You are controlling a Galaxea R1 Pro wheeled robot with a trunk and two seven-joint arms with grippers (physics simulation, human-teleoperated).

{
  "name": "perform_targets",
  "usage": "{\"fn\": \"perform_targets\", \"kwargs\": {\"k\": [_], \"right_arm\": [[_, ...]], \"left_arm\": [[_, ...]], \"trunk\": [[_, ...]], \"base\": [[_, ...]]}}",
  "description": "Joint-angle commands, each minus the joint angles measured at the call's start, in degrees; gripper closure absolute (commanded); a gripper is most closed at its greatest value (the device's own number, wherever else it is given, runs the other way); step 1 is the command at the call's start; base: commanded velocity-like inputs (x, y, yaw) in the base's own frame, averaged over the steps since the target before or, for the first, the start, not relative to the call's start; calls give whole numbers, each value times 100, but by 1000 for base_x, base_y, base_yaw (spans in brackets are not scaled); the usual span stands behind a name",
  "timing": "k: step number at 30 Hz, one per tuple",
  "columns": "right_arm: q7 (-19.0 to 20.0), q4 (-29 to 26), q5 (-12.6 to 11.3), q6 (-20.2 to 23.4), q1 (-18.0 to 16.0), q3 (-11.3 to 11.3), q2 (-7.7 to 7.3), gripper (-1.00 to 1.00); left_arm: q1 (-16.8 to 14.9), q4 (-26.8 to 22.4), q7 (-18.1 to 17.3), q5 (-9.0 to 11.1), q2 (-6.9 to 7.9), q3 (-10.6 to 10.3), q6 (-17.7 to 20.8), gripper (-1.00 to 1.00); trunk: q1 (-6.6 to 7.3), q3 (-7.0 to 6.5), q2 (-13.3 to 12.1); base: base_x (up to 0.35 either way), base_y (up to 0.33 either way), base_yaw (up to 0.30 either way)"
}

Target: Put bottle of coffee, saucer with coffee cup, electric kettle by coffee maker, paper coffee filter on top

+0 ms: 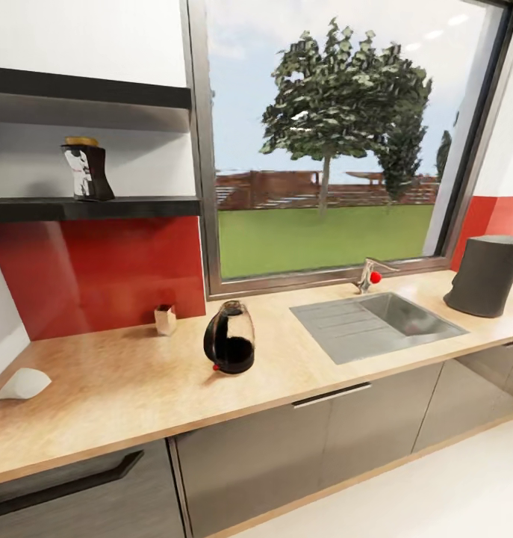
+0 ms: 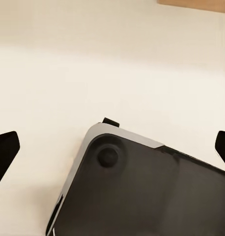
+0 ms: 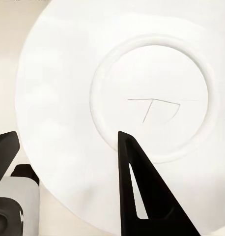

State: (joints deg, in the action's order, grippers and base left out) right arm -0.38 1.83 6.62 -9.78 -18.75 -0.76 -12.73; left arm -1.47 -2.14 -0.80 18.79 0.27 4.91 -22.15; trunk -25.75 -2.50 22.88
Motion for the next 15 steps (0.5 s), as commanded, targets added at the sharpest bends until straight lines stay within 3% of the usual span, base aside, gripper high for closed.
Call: {"fn": "perform_targets", "kwargs": {"k": [1, 9, 15], "right_arm": [[-6, 19, 57, -33, -6, -12, -2, 100], [-6, 19, 51, -33, -6, -12, 32, 100], [-6, 19, 50, -15, -3, -12, 26, 100]], "left_arm": [[-3, 6, -8, -17, -1, 45, -18, -100], [-3, 11, -8, -22, -1, 41, -18, -100], [-3, 12, -8, -24, -1, 44, -31, -100]], "trunk": [[-3, 2, 4], [-3, 2, 4], [-3, 2, 4]], "base": [[107, -298, 202], [107, -298, 267], [63, -156, 53]]}}
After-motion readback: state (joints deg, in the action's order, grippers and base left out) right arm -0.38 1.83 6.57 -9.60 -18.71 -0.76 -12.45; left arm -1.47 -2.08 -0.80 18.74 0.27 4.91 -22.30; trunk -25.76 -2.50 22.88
